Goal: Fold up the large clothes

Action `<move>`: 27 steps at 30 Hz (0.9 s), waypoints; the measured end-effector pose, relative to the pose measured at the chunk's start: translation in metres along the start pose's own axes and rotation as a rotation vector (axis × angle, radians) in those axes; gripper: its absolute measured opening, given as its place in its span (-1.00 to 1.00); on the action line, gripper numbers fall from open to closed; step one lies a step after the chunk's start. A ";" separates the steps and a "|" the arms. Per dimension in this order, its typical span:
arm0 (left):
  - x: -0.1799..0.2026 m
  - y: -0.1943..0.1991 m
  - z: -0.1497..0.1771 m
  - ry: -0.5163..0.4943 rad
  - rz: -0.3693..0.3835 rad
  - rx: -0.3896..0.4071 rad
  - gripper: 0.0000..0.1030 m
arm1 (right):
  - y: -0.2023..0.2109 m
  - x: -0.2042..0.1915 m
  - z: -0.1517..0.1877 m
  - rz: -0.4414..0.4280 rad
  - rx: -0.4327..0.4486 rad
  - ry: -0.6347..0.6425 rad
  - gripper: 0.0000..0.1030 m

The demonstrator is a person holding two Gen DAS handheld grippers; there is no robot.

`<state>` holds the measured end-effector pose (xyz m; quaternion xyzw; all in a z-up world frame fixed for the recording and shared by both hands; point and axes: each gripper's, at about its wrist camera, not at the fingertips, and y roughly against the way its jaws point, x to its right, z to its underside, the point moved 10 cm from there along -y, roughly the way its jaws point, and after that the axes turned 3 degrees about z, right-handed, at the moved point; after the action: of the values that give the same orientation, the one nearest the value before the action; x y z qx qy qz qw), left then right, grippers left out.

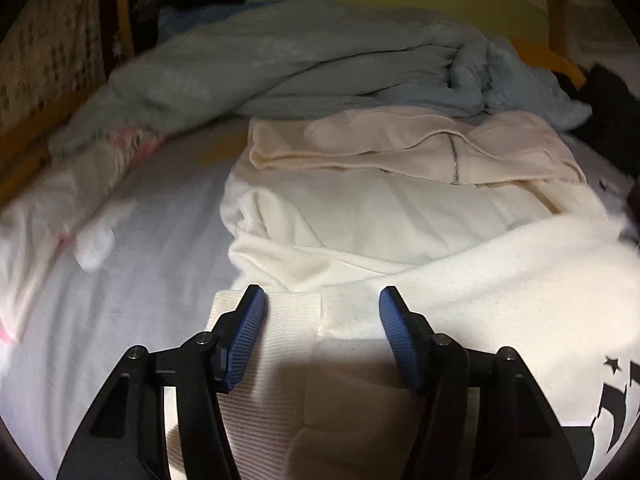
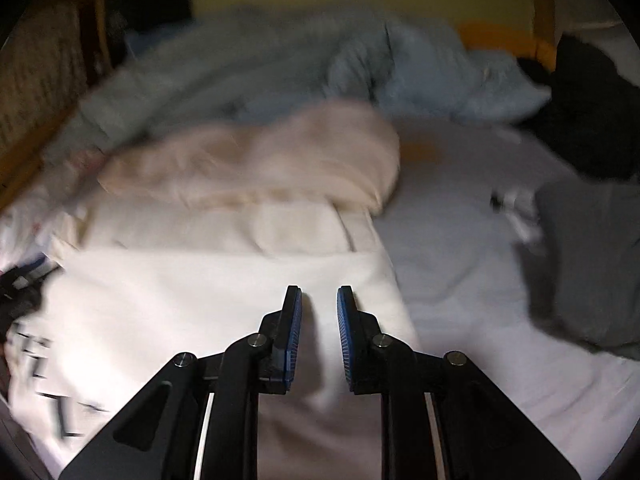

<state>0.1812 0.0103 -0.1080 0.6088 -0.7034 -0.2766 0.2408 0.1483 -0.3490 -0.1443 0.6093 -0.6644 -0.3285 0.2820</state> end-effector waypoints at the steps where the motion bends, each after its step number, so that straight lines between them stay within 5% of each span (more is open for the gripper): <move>1: -0.001 -0.006 0.004 0.014 0.011 -0.020 0.17 | -0.009 0.001 0.004 -0.016 -0.007 -0.011 -0.63; 9: 0.001 0.002 0.001 0.022 0.022 -0.007 0.12 | -0.007 0.002 0.004 -0.025 0.022 -0.026 -0.63; 11: 0.010 0.036 -0.005 0.060 0.104 0.059 0.12 | 0.009 0.007 0.005 -0.017 0.041 -0.031 -0.62; 13: 0.029 0.087 -0.014 0.046 0.186 0.178 0.20 | 0.039 0.015 0.013 -0.009 0.095 -0.030 -0.36; 15: 0.047 0.135 -0.020 -0.026 0.169 0.294 0.30 | 0.072 0.019 0.022 -0.020 0.162 -0.029 -0.02; 17: 0.062 0.164 -0.016 -0.047 0.165 0.361 0.30 | 0.097 0.013 0.029 -0.040 0.193 -0.014 -0.02; 20: 0.085 0.175 0.004 -0.067 0.211 0.354 0.33 | 0.130 -0.007 0.040 -0.048 0.250 0.045 0.02; 24: 0.094 0.178 0.035 -0.121 0.118 0.375 0.36 | 0.163 -0.037 0.061 -0.018 0.359 0.150 0.58; 27: 0.088 0.195 0.047 -0.100 0.092 0.445 0.76 | 0.166 -0.050 0.077 -0.011 0.387 0.200 0.86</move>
<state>-0.0046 -0.0520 -0.0091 0.5997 -0.7852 -0.1332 0.0779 -0.0104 -0.2853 -0.0617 0.6852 -0.6805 -0.1341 0.2224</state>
